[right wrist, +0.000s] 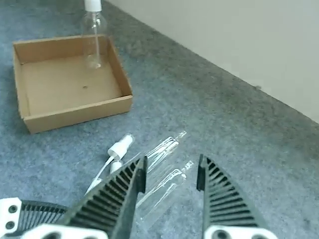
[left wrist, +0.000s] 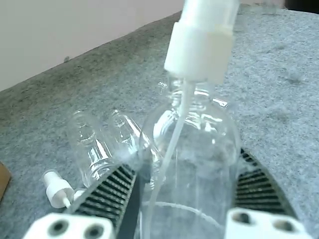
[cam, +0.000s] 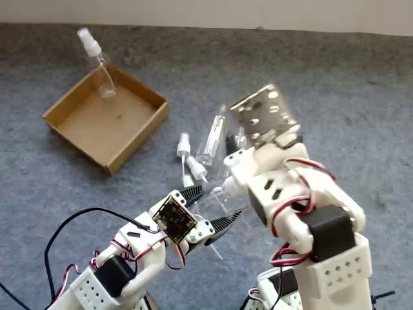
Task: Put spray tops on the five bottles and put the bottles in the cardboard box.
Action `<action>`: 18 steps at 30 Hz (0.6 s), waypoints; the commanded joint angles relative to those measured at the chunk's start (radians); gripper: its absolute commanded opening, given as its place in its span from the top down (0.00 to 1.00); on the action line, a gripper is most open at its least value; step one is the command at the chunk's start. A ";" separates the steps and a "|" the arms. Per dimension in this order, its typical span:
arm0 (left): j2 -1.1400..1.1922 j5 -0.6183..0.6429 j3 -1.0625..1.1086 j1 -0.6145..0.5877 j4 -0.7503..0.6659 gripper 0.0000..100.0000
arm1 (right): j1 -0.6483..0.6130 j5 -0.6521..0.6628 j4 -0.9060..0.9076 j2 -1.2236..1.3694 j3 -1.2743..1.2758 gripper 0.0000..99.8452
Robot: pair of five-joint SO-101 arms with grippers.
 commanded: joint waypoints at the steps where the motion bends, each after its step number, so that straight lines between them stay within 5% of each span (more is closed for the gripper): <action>1: -0.021 -0.005 0.018 -0.056 -0.011 0.85 | 0.088 0.002 0.002 0.002 -0.079 0.85; 7: -0.021 -0.002 0.018 -0.130 -0.009 0.85 | 0.107 -0.181 -0.004 0.002 -0.076 0.86; 13: -0.021 -0.002 0.018 -0.130 -0.006 0.85 | 0.110 -0.180 0.005 0.002 -0.054 0.86; 18: -0.021 -0.002 0.018 -0.130 -0.006 0.85 | 0.110 -0.180 -0.004 0.002 0.022 0.98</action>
